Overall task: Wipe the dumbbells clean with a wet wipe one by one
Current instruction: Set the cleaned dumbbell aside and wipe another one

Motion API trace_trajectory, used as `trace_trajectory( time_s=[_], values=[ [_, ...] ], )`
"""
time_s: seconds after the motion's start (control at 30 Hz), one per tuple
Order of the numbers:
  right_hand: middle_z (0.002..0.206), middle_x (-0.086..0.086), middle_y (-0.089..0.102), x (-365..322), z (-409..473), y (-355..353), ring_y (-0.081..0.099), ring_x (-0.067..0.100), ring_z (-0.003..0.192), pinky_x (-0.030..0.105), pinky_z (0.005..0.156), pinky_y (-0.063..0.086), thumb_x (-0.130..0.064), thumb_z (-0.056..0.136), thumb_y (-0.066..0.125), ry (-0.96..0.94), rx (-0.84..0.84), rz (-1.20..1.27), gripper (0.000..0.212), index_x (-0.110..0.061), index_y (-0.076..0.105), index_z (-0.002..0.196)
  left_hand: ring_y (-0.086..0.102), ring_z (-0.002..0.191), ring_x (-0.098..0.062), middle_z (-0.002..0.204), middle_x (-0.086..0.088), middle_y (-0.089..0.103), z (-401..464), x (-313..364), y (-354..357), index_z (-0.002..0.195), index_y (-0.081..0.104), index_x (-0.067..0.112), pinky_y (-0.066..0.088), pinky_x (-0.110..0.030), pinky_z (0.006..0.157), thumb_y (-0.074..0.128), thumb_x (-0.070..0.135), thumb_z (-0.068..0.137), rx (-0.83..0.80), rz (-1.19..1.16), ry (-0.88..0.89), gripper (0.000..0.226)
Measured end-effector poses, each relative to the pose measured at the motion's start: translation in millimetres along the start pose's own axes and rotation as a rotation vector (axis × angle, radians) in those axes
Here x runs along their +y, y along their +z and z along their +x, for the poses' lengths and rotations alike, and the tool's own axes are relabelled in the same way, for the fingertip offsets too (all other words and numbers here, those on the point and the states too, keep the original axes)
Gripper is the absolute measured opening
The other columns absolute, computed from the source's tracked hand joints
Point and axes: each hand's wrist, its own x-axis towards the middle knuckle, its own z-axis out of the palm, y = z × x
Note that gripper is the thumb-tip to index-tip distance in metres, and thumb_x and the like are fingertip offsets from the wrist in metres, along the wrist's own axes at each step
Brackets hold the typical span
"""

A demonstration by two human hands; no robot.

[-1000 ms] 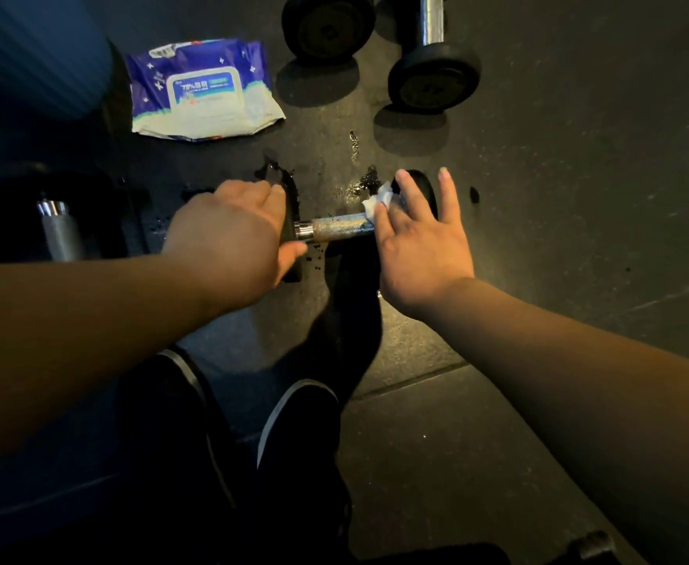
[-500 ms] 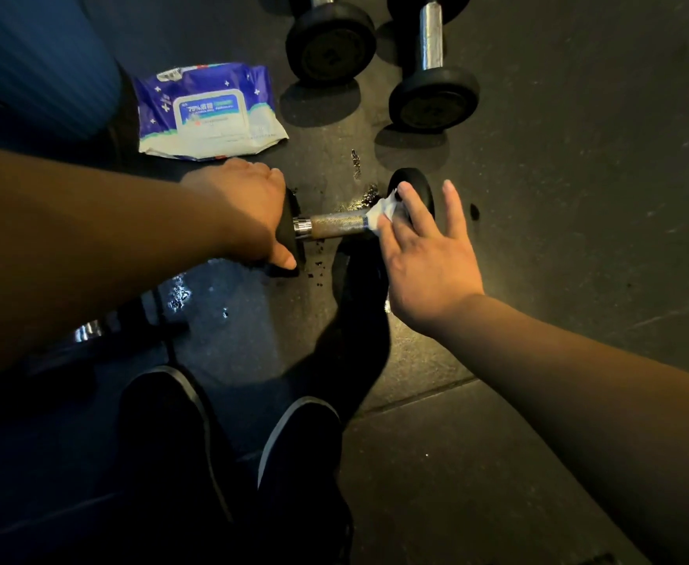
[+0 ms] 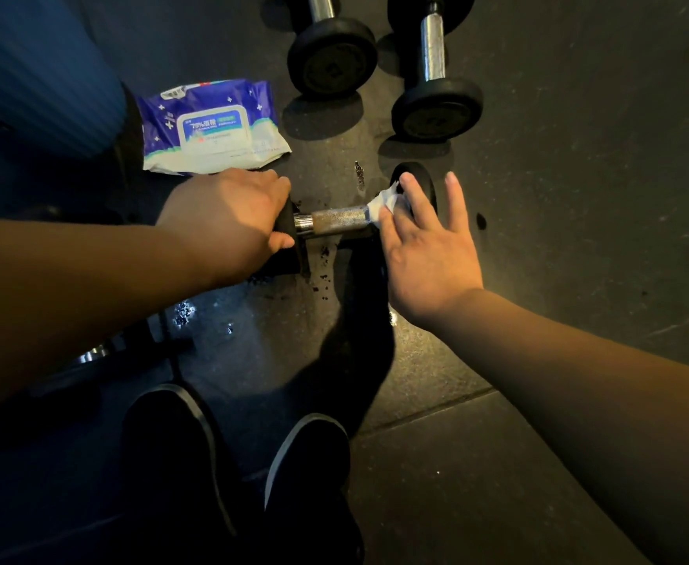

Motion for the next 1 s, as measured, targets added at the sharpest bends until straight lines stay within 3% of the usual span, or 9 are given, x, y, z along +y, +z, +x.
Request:
trace_trajectory(
  time_s=[0.1, 0.17, 0.3, 0.5, 0.8, 0.9, 1.0],
  values=[
    [0.164, 0.015, 0.022, -1.1, -4.3, 0.4, -0.018, 0.037, 0.152, 0.068, 0.114, -0.01, -0.047, 0.101, 0.019, -0.01, -0.015, -0.021, 0.071, -0.007, 0.015, 0.158, 0.02, 0.149, -0.026, 0.164, -0.008, 0.011, 4.3, 0.9, 2.7, 0.156, 0.004, 0.017, 0.029, -0.046, 0.117, 0.051, 0.061, 0.091, -0.097, -0.067, -0.067, 0.092],
    [0.166, 0.016, 0.017, -0.9, -6.0, 1.4, -0.02, 0.038, 0.151, 0.069, 0.113, -0.01, -0.048, 0.101, 0.018, -0.023, -0.022, -0.038, 0.071, -0.007, 0.013, 0.159, 0.015, 0.15, -0.027, 0.166, -0.008, 0.002, 9.8, 0.3, 2.5, 0.156, -0.004, 0.018, 0.026, -0.046, 0.117, 0.056, 0.07, 0.083, -0.135, -0.088, -0.078, 0.108],
    [0.166, 0.016, 0.014, 3.1, 1.8, 0.3, -0.021, 0.038, 0.151, 0.069, 0.113, -0.009, -0.048, 0.101, 0.018, -0.031, -0.015, -0.056, 0.071, -0.008, 0.011, 0.159, 0.023, 0.147, -0.029, 0.164, -0.009, 0.01, 23.5, -4.1, -2.8, 0.155, 0.0, 0.017, 0.034, -0.051, 0.113, 0.063, 0.077, 0.072, -0.143, -0.046, -0.098, 0.12],
    [0.164, 0.015, 0.023, 5.3, 15.0, -4.3, -0.014, 0.036, 0.153, 0.068, 0.114, -0.009, -0.045, 0.101, 0.02, -0.013, -0.004, -0.046, 0.07, -0.006, 0.015, 0.158, 0.026, 0.146, -0.03, 0.164, -0.01, 0.011, 28.6, -4.2, -2.5, 0.155, 0.002, 0.016, 0.038, -0.051, 0.11, 0.063, 0.071, 0.077, -0.118, -0.012, -0.104, 0.113],
    [0.157, 0.011, 0.04, 8.1, 26.7, -14.9, -0.002, 0.03, 0.155, 0.065, 0.117, -0.009, -0.046, 0.095, 0.036, -0.026, -0.038, 0.061, 0.072, -0.009, 0.028, 0.155, 0.011, 0.151, -0.026, 0.165, -0.01, -0.004, -4.3, 9.7, 18.9, 0.156, -0.009, 0.014, 0.03, -0.046, 0.116, 0.051, 0.059, 0.092, -0.046, 0.01, -0.054, 0.098],
    [0.157, 0.01, 0.039, 11.6, 26.6, -16.9, -0.001, 0.029, 0.155, 0.065, 0.117, -0.009, -0.045, 0.094, 0.038, -0.047, -0.056, 0.067, 0.071, -0.01, 0.029, 0.155, 0.012, 0.151, -0.025, 0.165, -0.009, 0.004, -8.8, 8.1, 14.7, 0.156, -0.001, 0.015, 0.028, -0.044, 0.117, 0.049, 0.058, 0.094, -0.031, 0.042, -0.02, 0.091],
    [0.158, 0.01, 0.038, 13.8, 26.5, -18.4, -0.001, 0.028, 0.155, 0.065, 0.117, -0.008, -0.044, 0.094, 0.037, -0.061, -0.06, 0.074, 0.071, -0.01, 0.03, 0.155, 0.019, 0.149, -0.023, 0.161, -0.006, 0.024, -1.8, 3.0, 4.2, 0.154, 0.018, 0.016, 0.031, -0.045, 0.115, 0.051, 0.062, 0.09, 0.005, 0.054, 0.002, 0.086]
  ],
)
